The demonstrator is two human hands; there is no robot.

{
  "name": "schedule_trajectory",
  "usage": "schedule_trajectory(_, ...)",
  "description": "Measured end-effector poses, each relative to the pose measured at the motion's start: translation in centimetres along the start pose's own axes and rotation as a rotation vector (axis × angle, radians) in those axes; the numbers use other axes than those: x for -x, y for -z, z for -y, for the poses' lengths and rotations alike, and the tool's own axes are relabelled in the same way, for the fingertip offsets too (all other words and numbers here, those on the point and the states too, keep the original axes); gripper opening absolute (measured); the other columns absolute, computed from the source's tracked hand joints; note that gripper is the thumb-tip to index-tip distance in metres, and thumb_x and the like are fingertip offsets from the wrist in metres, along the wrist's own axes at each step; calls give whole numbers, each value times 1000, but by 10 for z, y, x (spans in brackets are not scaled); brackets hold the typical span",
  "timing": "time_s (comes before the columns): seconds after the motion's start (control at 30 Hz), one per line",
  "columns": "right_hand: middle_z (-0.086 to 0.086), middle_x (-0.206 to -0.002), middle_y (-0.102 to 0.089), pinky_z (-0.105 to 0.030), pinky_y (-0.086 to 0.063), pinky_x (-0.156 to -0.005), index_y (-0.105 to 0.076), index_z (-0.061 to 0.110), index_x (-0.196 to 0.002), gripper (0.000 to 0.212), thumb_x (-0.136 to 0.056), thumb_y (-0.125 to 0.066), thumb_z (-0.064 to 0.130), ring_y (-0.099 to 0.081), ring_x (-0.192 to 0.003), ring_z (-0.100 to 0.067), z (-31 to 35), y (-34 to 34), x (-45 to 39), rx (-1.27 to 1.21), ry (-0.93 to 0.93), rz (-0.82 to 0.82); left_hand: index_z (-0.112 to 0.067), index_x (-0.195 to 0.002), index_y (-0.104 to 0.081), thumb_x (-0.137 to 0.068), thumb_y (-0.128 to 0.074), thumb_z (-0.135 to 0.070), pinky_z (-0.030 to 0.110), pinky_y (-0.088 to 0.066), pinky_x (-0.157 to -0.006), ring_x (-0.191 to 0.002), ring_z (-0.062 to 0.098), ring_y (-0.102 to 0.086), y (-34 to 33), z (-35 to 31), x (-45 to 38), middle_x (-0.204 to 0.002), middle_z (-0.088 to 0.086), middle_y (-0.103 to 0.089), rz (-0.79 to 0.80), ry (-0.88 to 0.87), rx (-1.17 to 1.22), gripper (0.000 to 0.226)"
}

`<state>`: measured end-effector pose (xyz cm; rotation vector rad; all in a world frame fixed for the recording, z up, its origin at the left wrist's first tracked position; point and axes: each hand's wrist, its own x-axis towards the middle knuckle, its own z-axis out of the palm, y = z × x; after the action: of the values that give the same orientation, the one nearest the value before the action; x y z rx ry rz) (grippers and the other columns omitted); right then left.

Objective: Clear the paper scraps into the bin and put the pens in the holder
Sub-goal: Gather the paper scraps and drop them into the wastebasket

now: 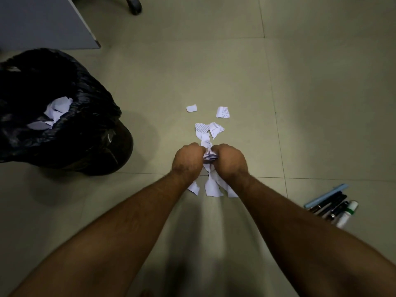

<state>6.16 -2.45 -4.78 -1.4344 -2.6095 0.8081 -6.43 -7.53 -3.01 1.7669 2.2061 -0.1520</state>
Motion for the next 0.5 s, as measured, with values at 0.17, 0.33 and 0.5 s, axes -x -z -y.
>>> schedule_trajectory(0.17,-16,-95,-72,-24,-36,-69,-70,8,-90,15,-91,-60,19,-66,-91,-35,12,18,-2,-231,-231,-100,-11,-88,-67,-87,-58,-11,28,-42,-73,-96,32,-65,41,-2,7,-104,14,-70,-98,259,293,9)
schedule_trajectory(0.33,-13,-87,-72,-28,-48,-69,-72,9,-90,18,-88,-64,24,-67,-82,-34,40,59,-2,-536,-459,-217,-11,-61,-45,-87,-54,-8,27,-36,-60,-72,31,-55,89,15,12,-81,12,-64,-169,437,459,28)
schedule_trajectory(0.5,9,-63,-62,-15,-49,-53,-62,19,-73,17,-88,-66,25,-62,-61,-21,103,112,-5,-791,-424,-281,-8,-77,-64,-89,-62,-26,28,-43,-62,-78,32,-63,169,36,20,-81,11,-68,-289,458,550,21)
